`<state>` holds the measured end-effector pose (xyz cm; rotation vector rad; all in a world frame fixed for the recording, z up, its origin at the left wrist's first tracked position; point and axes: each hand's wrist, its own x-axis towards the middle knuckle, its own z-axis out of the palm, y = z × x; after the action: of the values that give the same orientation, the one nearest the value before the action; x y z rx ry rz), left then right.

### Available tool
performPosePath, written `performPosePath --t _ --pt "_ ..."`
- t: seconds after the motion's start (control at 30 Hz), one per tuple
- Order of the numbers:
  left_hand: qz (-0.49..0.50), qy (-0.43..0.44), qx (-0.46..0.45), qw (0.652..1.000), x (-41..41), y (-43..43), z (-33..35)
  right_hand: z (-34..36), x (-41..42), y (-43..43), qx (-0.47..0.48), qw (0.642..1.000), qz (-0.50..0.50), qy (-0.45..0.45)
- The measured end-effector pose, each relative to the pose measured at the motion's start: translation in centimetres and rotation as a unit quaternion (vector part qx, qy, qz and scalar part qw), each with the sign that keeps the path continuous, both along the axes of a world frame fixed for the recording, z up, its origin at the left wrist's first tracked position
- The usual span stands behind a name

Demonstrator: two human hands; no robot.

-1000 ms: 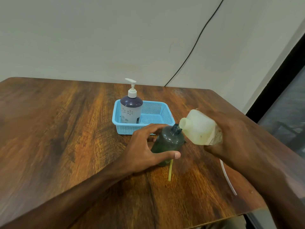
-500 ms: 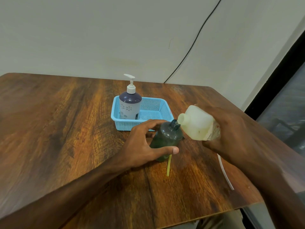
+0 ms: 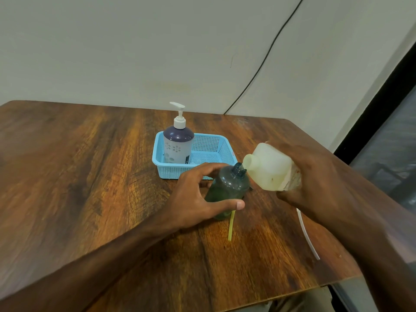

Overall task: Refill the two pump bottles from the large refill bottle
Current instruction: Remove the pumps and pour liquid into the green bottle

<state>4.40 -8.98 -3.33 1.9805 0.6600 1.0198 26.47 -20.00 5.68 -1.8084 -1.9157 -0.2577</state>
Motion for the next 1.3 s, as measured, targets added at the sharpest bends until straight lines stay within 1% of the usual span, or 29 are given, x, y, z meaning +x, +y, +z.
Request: performPosePath --t 0.27,0.77,1.0,1.13,1.3 --pt "0.001 0.002 -0.004 1.0 -0.06 0.11 -0.17 -0.07 0.02 0.26 0.003 1.0 0.003 -0.005" --pt "-0.009 -0.008 -0.014 1.0 0.04 -0.05 -0.13 -0.53 0.23 0.4 0.013 1.0 0.008 0.013" --pt "-0.002 -0.001 -0.01 1.0 0.07 0.0 -0.17 -0.38 0.27 0.51 0.036 0.999 0.037 -0.015" --pt "0.0 0.0 -0.009 1.0 0.0 -0.14 -0.03 -0.48 0.51 0.65 0.046 0.998 0.038 -0.027" --pt "0.001 0.003 -0.01 1.0 -0.04 -0.26 -0.01 -0.75 0.9 0.75 0.023 0.999 0.025 -0.013"
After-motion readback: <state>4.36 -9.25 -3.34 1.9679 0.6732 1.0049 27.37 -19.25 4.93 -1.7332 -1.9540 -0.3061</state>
